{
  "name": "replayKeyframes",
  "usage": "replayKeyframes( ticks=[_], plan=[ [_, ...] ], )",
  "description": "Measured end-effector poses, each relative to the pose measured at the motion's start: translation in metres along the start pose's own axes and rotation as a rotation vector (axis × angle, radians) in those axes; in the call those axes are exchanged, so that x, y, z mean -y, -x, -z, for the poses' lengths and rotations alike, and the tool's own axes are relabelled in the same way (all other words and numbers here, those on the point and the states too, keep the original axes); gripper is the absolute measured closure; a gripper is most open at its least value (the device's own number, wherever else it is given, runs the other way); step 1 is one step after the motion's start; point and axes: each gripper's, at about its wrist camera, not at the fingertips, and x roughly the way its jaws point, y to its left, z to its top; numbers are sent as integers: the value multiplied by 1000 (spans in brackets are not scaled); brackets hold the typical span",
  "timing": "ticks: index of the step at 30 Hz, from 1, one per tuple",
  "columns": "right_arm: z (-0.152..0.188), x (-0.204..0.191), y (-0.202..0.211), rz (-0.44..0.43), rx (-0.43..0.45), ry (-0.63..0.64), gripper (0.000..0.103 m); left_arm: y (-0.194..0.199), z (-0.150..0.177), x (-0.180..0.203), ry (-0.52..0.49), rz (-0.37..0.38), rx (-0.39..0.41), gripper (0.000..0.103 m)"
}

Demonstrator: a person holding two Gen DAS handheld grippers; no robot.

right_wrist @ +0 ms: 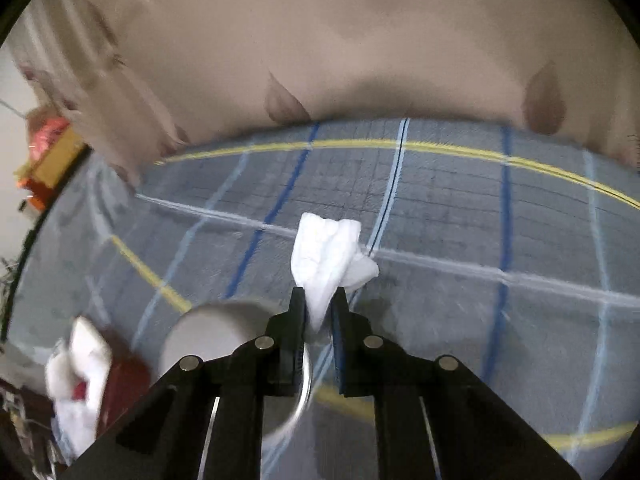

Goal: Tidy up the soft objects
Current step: 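Grasp the small white towel with the right gripper while the left holds the cloth, then lower the yellow-edged cloth into the gold tray and open the left gripper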

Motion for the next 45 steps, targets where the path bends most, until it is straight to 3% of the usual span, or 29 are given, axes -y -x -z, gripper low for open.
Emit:
replayKeyframes(
  ticks=[6,11,16,24,33,45],
  plan=[
    [71,-8,78,-5,68,30,92,37,12,-2,13,-27,61,94],
    [138,-10,104,25,71,11,92,67,24,-21,66,-72,87,94],
    [171,-13,102,64,74,25,92,98,28,-46,102,-147,137,94],
    [188,-10,99,99,75,28,92,105,5,-79,113,-211,180,93],
    [192,-10,95,104,61,40,92,66,-35,-104,86,-262,170,93],
    [192,-11,92,100,51,46,92,23,-58,-114,31,-305,136,91]
  ],
)
